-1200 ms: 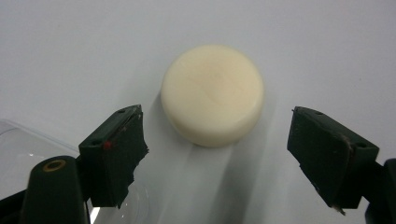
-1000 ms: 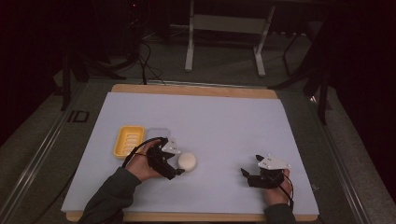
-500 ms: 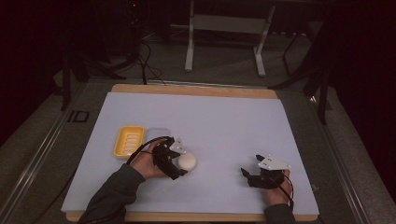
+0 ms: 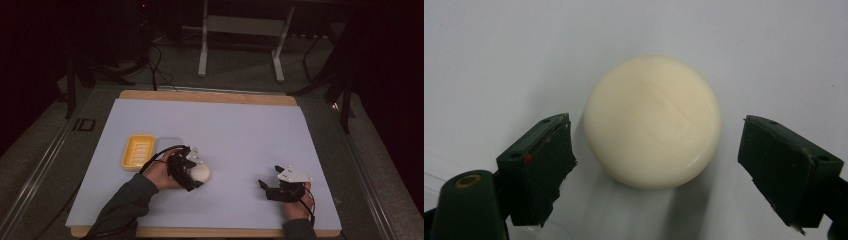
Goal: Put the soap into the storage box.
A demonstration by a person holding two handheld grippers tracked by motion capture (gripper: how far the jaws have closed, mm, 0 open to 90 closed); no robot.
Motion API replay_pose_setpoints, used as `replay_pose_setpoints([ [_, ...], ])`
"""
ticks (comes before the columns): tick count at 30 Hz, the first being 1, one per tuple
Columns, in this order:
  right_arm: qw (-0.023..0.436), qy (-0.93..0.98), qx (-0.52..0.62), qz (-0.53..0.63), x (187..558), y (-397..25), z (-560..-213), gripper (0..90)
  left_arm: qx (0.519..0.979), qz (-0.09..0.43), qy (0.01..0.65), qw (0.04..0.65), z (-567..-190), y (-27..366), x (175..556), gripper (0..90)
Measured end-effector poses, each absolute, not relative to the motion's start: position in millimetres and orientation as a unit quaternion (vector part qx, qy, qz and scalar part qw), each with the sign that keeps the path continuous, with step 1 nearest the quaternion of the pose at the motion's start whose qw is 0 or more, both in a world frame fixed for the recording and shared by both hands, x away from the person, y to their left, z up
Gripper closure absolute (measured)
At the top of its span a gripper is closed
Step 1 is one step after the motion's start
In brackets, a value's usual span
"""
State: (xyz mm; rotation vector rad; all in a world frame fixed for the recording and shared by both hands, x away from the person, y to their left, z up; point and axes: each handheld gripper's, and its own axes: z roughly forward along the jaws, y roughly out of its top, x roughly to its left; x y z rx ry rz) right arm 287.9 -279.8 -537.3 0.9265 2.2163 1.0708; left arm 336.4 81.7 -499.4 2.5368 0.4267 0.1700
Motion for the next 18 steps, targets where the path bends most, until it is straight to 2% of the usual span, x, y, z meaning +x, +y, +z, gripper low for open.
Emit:
replay_pose_setpoints([
  [18,0.254,0.815,0.341,0.395,288,-280,-537,18.8,0.954,0.058,0.148,0.253,-504,70,342,15.4],
])
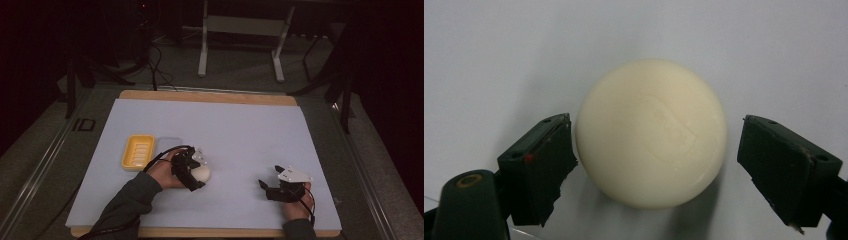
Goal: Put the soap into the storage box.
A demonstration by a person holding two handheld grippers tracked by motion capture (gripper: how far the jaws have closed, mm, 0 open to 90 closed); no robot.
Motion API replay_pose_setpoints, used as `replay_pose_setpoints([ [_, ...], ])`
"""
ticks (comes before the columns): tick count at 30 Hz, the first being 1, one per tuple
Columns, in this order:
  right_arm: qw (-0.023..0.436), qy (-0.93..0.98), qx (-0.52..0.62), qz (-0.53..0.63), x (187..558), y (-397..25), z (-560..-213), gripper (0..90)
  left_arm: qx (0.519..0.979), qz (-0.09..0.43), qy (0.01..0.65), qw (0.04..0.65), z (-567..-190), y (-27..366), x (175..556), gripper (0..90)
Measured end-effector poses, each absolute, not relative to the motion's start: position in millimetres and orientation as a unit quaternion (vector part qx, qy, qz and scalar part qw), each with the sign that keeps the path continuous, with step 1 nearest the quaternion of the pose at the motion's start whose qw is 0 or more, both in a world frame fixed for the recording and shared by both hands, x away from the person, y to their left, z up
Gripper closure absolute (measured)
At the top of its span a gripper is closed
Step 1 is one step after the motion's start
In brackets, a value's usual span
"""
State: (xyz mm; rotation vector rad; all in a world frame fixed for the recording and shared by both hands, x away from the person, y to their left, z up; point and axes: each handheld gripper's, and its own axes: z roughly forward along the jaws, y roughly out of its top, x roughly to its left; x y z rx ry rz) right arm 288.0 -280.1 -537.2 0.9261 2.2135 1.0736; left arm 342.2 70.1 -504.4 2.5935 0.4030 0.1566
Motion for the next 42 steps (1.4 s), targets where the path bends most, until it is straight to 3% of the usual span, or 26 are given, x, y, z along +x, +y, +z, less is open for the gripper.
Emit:
replay_pose_setpoints([
  [20,0.253,0.815,0.341,0.394,288,-280,-537,18.8,0.961,0.051,0.146,0.228,-515,62,349,15.8],
  [42,0.254,0.815,0.340,0.395,288,-280,-537,18.8,0.969,0.048,0.129,0.204,-511,61,346,24.2],
])
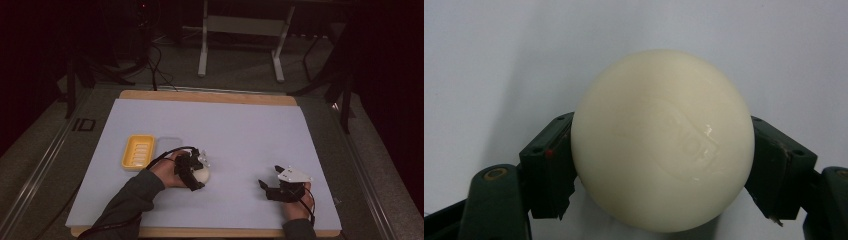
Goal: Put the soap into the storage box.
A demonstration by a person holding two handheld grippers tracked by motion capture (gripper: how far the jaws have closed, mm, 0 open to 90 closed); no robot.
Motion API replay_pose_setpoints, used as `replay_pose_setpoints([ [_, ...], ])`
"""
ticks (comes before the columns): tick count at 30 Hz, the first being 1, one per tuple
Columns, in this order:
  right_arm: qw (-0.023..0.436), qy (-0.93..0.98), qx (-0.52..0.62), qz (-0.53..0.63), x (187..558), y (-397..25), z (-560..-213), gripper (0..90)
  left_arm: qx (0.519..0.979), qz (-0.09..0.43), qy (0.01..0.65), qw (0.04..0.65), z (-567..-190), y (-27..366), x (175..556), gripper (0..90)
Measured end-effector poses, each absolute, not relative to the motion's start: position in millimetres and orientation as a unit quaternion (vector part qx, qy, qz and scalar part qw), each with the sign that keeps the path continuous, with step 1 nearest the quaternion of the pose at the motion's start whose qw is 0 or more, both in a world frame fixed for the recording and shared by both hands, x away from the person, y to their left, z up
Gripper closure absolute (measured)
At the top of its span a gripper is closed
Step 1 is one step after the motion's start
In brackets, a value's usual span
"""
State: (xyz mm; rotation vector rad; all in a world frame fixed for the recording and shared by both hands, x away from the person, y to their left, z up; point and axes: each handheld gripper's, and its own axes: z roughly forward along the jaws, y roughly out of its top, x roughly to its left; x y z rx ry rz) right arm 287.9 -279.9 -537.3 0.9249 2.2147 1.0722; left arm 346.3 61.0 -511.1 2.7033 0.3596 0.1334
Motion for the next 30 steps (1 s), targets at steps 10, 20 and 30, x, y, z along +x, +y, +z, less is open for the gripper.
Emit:
replay_pose_setpoints([
  [10,0.254,0.814,0.340,0.396,288,-280,-537,18.8,0.974,0.048,0.121,0.188,-509,71,340,24.2],
  [20,0.254,0.815,0.340,0.395,288,-280,-537,18.8,0.983,0.039,0.105,0.144,-505,80,336,24.2],
  [30,0.254,0.815,0.340,0.394,288,-280,-537,18.8,0.991,0.016,0.095,0.093,-505,70,342,24.0],
])
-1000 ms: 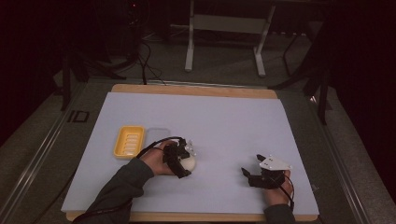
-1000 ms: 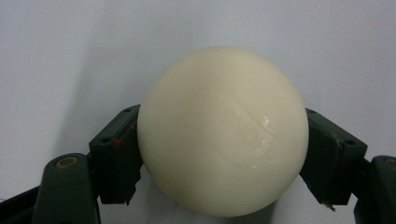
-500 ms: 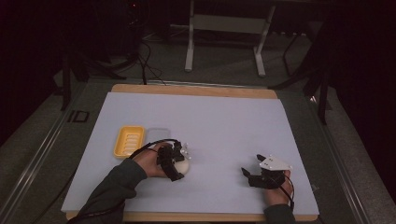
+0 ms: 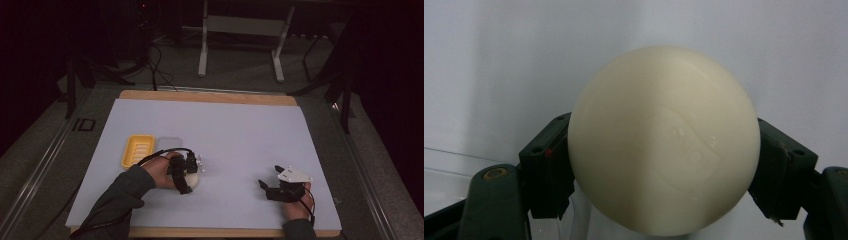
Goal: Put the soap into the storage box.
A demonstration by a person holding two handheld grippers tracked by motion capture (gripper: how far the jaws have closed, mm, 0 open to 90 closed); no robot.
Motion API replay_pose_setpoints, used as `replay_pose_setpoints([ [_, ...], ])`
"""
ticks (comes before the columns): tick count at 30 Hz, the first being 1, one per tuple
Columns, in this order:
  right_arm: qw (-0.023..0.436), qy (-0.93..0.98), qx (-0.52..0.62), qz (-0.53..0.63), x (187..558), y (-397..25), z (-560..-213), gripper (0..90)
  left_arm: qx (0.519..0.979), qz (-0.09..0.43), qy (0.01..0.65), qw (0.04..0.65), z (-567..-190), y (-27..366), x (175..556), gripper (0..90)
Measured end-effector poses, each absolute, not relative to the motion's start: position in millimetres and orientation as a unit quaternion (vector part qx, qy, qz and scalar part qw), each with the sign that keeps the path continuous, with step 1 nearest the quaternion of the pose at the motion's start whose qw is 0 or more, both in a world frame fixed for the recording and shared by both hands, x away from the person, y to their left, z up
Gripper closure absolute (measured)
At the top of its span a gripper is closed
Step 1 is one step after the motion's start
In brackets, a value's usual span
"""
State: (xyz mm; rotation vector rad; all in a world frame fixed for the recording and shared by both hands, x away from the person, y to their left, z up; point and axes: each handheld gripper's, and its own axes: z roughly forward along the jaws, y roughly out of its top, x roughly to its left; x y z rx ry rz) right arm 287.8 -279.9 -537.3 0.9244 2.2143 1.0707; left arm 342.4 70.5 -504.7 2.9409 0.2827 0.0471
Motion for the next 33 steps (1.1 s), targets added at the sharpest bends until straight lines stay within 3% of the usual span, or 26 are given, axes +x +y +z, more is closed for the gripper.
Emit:
replay_pose_setpoints([
  [6,0.254,0.814,0.340,0.396,288,-280,-537,18.8,0.993,0.009,0.095,0.067,-504,63,344,24.2],
  [33,0.254,0.815,0.340,0.395,288,-280,-537,18.8,0.995,0.011,0.076,0.068,-493,66,345,24.7],
])
